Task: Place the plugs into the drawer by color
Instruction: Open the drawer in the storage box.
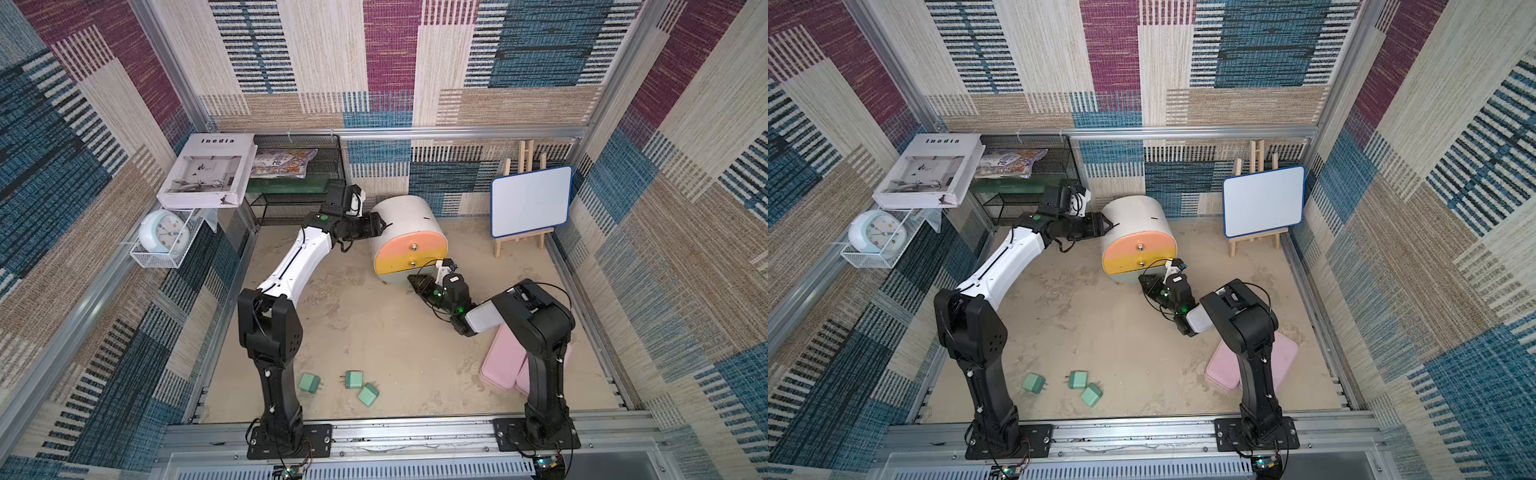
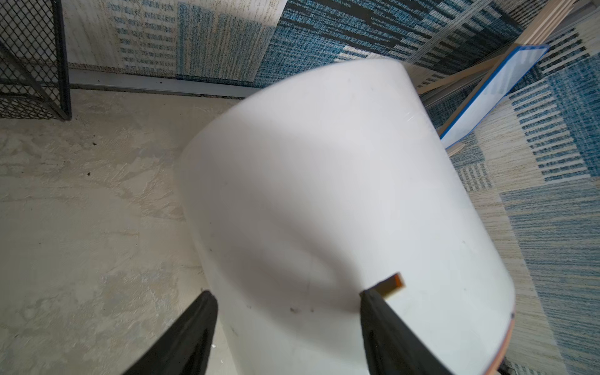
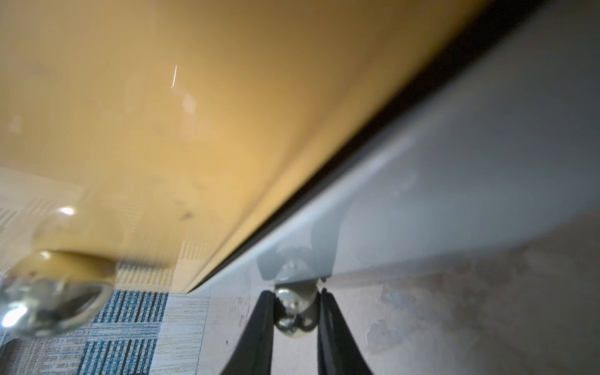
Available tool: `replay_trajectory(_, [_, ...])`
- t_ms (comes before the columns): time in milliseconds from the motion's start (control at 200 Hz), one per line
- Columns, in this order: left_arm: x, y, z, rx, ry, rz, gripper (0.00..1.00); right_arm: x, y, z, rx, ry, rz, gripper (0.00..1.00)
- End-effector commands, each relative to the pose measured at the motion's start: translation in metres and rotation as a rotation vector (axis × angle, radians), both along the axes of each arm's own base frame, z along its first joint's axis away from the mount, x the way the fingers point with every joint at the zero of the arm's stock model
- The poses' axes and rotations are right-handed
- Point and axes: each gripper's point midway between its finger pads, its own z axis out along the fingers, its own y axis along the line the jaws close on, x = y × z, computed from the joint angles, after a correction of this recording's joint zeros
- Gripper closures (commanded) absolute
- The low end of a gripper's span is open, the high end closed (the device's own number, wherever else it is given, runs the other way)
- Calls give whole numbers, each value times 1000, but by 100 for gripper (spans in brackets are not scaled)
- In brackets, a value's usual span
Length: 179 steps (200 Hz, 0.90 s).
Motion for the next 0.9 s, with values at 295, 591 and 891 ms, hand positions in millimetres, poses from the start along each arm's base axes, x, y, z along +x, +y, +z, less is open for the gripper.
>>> replay_trajectory(295, [-5,4,-20,47,66,3,27,-12,11,32,-29,-53,92,83])
replay_trajectory(591, [-2,5,-22,49,68,5,27,-26,9,20,-84,-3,129,82])
replay_trajectory(891, [0,9,-25,54,73,13,27,-48,5,-3,-139,60,162,80])
